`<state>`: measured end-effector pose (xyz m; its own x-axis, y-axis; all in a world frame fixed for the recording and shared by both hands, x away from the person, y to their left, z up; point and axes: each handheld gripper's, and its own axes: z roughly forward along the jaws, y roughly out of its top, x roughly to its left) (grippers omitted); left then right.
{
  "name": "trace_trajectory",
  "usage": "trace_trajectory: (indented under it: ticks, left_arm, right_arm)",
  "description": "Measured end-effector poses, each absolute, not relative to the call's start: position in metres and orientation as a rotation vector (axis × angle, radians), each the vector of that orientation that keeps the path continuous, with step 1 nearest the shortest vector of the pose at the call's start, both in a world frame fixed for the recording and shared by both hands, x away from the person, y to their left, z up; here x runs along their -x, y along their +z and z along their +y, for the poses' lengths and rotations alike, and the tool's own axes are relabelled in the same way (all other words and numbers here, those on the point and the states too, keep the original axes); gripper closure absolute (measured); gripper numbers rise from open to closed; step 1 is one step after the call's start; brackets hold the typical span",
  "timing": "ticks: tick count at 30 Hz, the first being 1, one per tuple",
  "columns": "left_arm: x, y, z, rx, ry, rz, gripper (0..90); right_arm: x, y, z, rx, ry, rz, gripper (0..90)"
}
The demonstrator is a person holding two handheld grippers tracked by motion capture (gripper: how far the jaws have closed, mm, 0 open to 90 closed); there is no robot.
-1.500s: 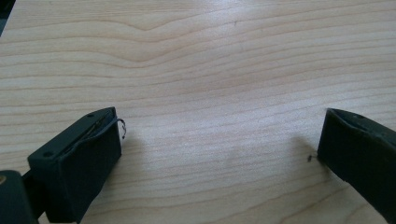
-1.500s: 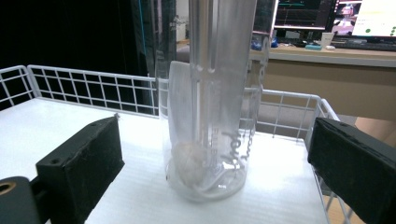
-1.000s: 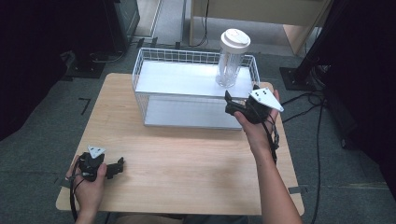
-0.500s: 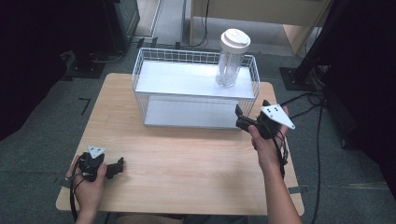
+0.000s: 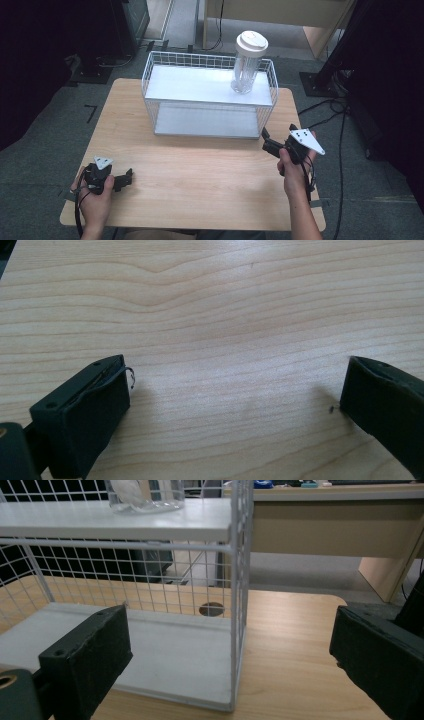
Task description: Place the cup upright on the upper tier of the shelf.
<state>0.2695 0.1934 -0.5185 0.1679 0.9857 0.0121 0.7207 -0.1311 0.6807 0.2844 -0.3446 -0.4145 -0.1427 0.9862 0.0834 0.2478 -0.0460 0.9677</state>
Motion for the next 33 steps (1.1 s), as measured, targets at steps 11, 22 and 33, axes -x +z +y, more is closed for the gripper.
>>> trace_trajectory:
  ticks: [11, 22, 33]
  left_arm:
    - [-0.27, -0.519, 0.193, -1.915, 0.646, 1.608, 0.0]
    - [-0.27, -0.518, 0.193, -1.916, 0.646, 1.608, 0.0]
    - [-0.27, -0.519, 0.193, -1.913, 0.646, 1.608, 0.0]
  right_arm:
    - [-0.27, -0.437, -0.365, -1.423, 1.207, 1.476, 3.1]
    - [-0.257, -0.463, -0.389, -1.479, 1.143, 1.5, 3.1]
    - [-0.246, -0.484, -0.403, -1.536, 1.092, 1.515, 3.4]
